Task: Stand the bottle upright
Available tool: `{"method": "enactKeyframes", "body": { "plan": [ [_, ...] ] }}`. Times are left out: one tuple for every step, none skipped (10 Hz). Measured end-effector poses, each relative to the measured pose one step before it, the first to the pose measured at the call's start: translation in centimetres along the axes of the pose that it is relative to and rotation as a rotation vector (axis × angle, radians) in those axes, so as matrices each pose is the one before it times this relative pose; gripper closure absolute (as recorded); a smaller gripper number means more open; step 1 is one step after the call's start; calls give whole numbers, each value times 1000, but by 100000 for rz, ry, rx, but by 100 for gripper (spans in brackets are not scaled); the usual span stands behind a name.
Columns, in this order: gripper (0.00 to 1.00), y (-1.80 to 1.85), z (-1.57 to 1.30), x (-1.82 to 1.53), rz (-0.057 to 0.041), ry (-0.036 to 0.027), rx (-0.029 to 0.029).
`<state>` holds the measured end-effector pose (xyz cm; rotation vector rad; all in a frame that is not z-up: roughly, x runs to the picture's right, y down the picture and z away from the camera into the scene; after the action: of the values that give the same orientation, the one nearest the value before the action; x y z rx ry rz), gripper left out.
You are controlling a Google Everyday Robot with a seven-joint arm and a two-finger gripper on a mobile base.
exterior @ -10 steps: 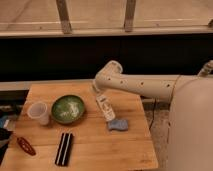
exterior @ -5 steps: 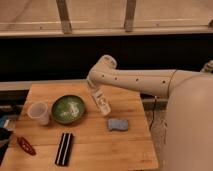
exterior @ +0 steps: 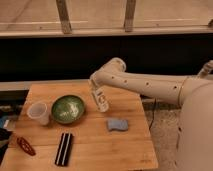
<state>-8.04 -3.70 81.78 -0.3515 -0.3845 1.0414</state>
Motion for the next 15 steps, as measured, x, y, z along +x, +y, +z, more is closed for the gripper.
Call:
{"method": "enactKeyframes", "body": {
  "plan": [
    [100, 92, 22, -232, -217, -3653, -1999],
    [100, -165, -368, -271, 299, -5869, -2331],
    [100, -230, -618, -346, 608, -4022, -1766],
    [100, -16, -150, -172, 291, -1136, -852],
    [100, 124, 178, 136, 378, -1771, -1671],
    [100, -72, -12, 103, 146, -1600, -1021],
    [100, -177, 16, 348, -416, -3056, -1407],
    [100, -188, -109, 197, -357, -1801, -357],
    [100, -145, 22, 409, -242, -1407, -434],
    [100, -85, 54, 190, -106, -1156, -102],
    [100, 66, 125, 159, -309, -609, -187],
    [100, -101, -36, 214, -313, -939, 95],
    [100, -65, -67, 229, -252, -1125, -180],
    [100, -49, -70, 205, -17, -972, -416],
    [100, -105, -178, 324, 530, -2377, -1234]
  ]
}}
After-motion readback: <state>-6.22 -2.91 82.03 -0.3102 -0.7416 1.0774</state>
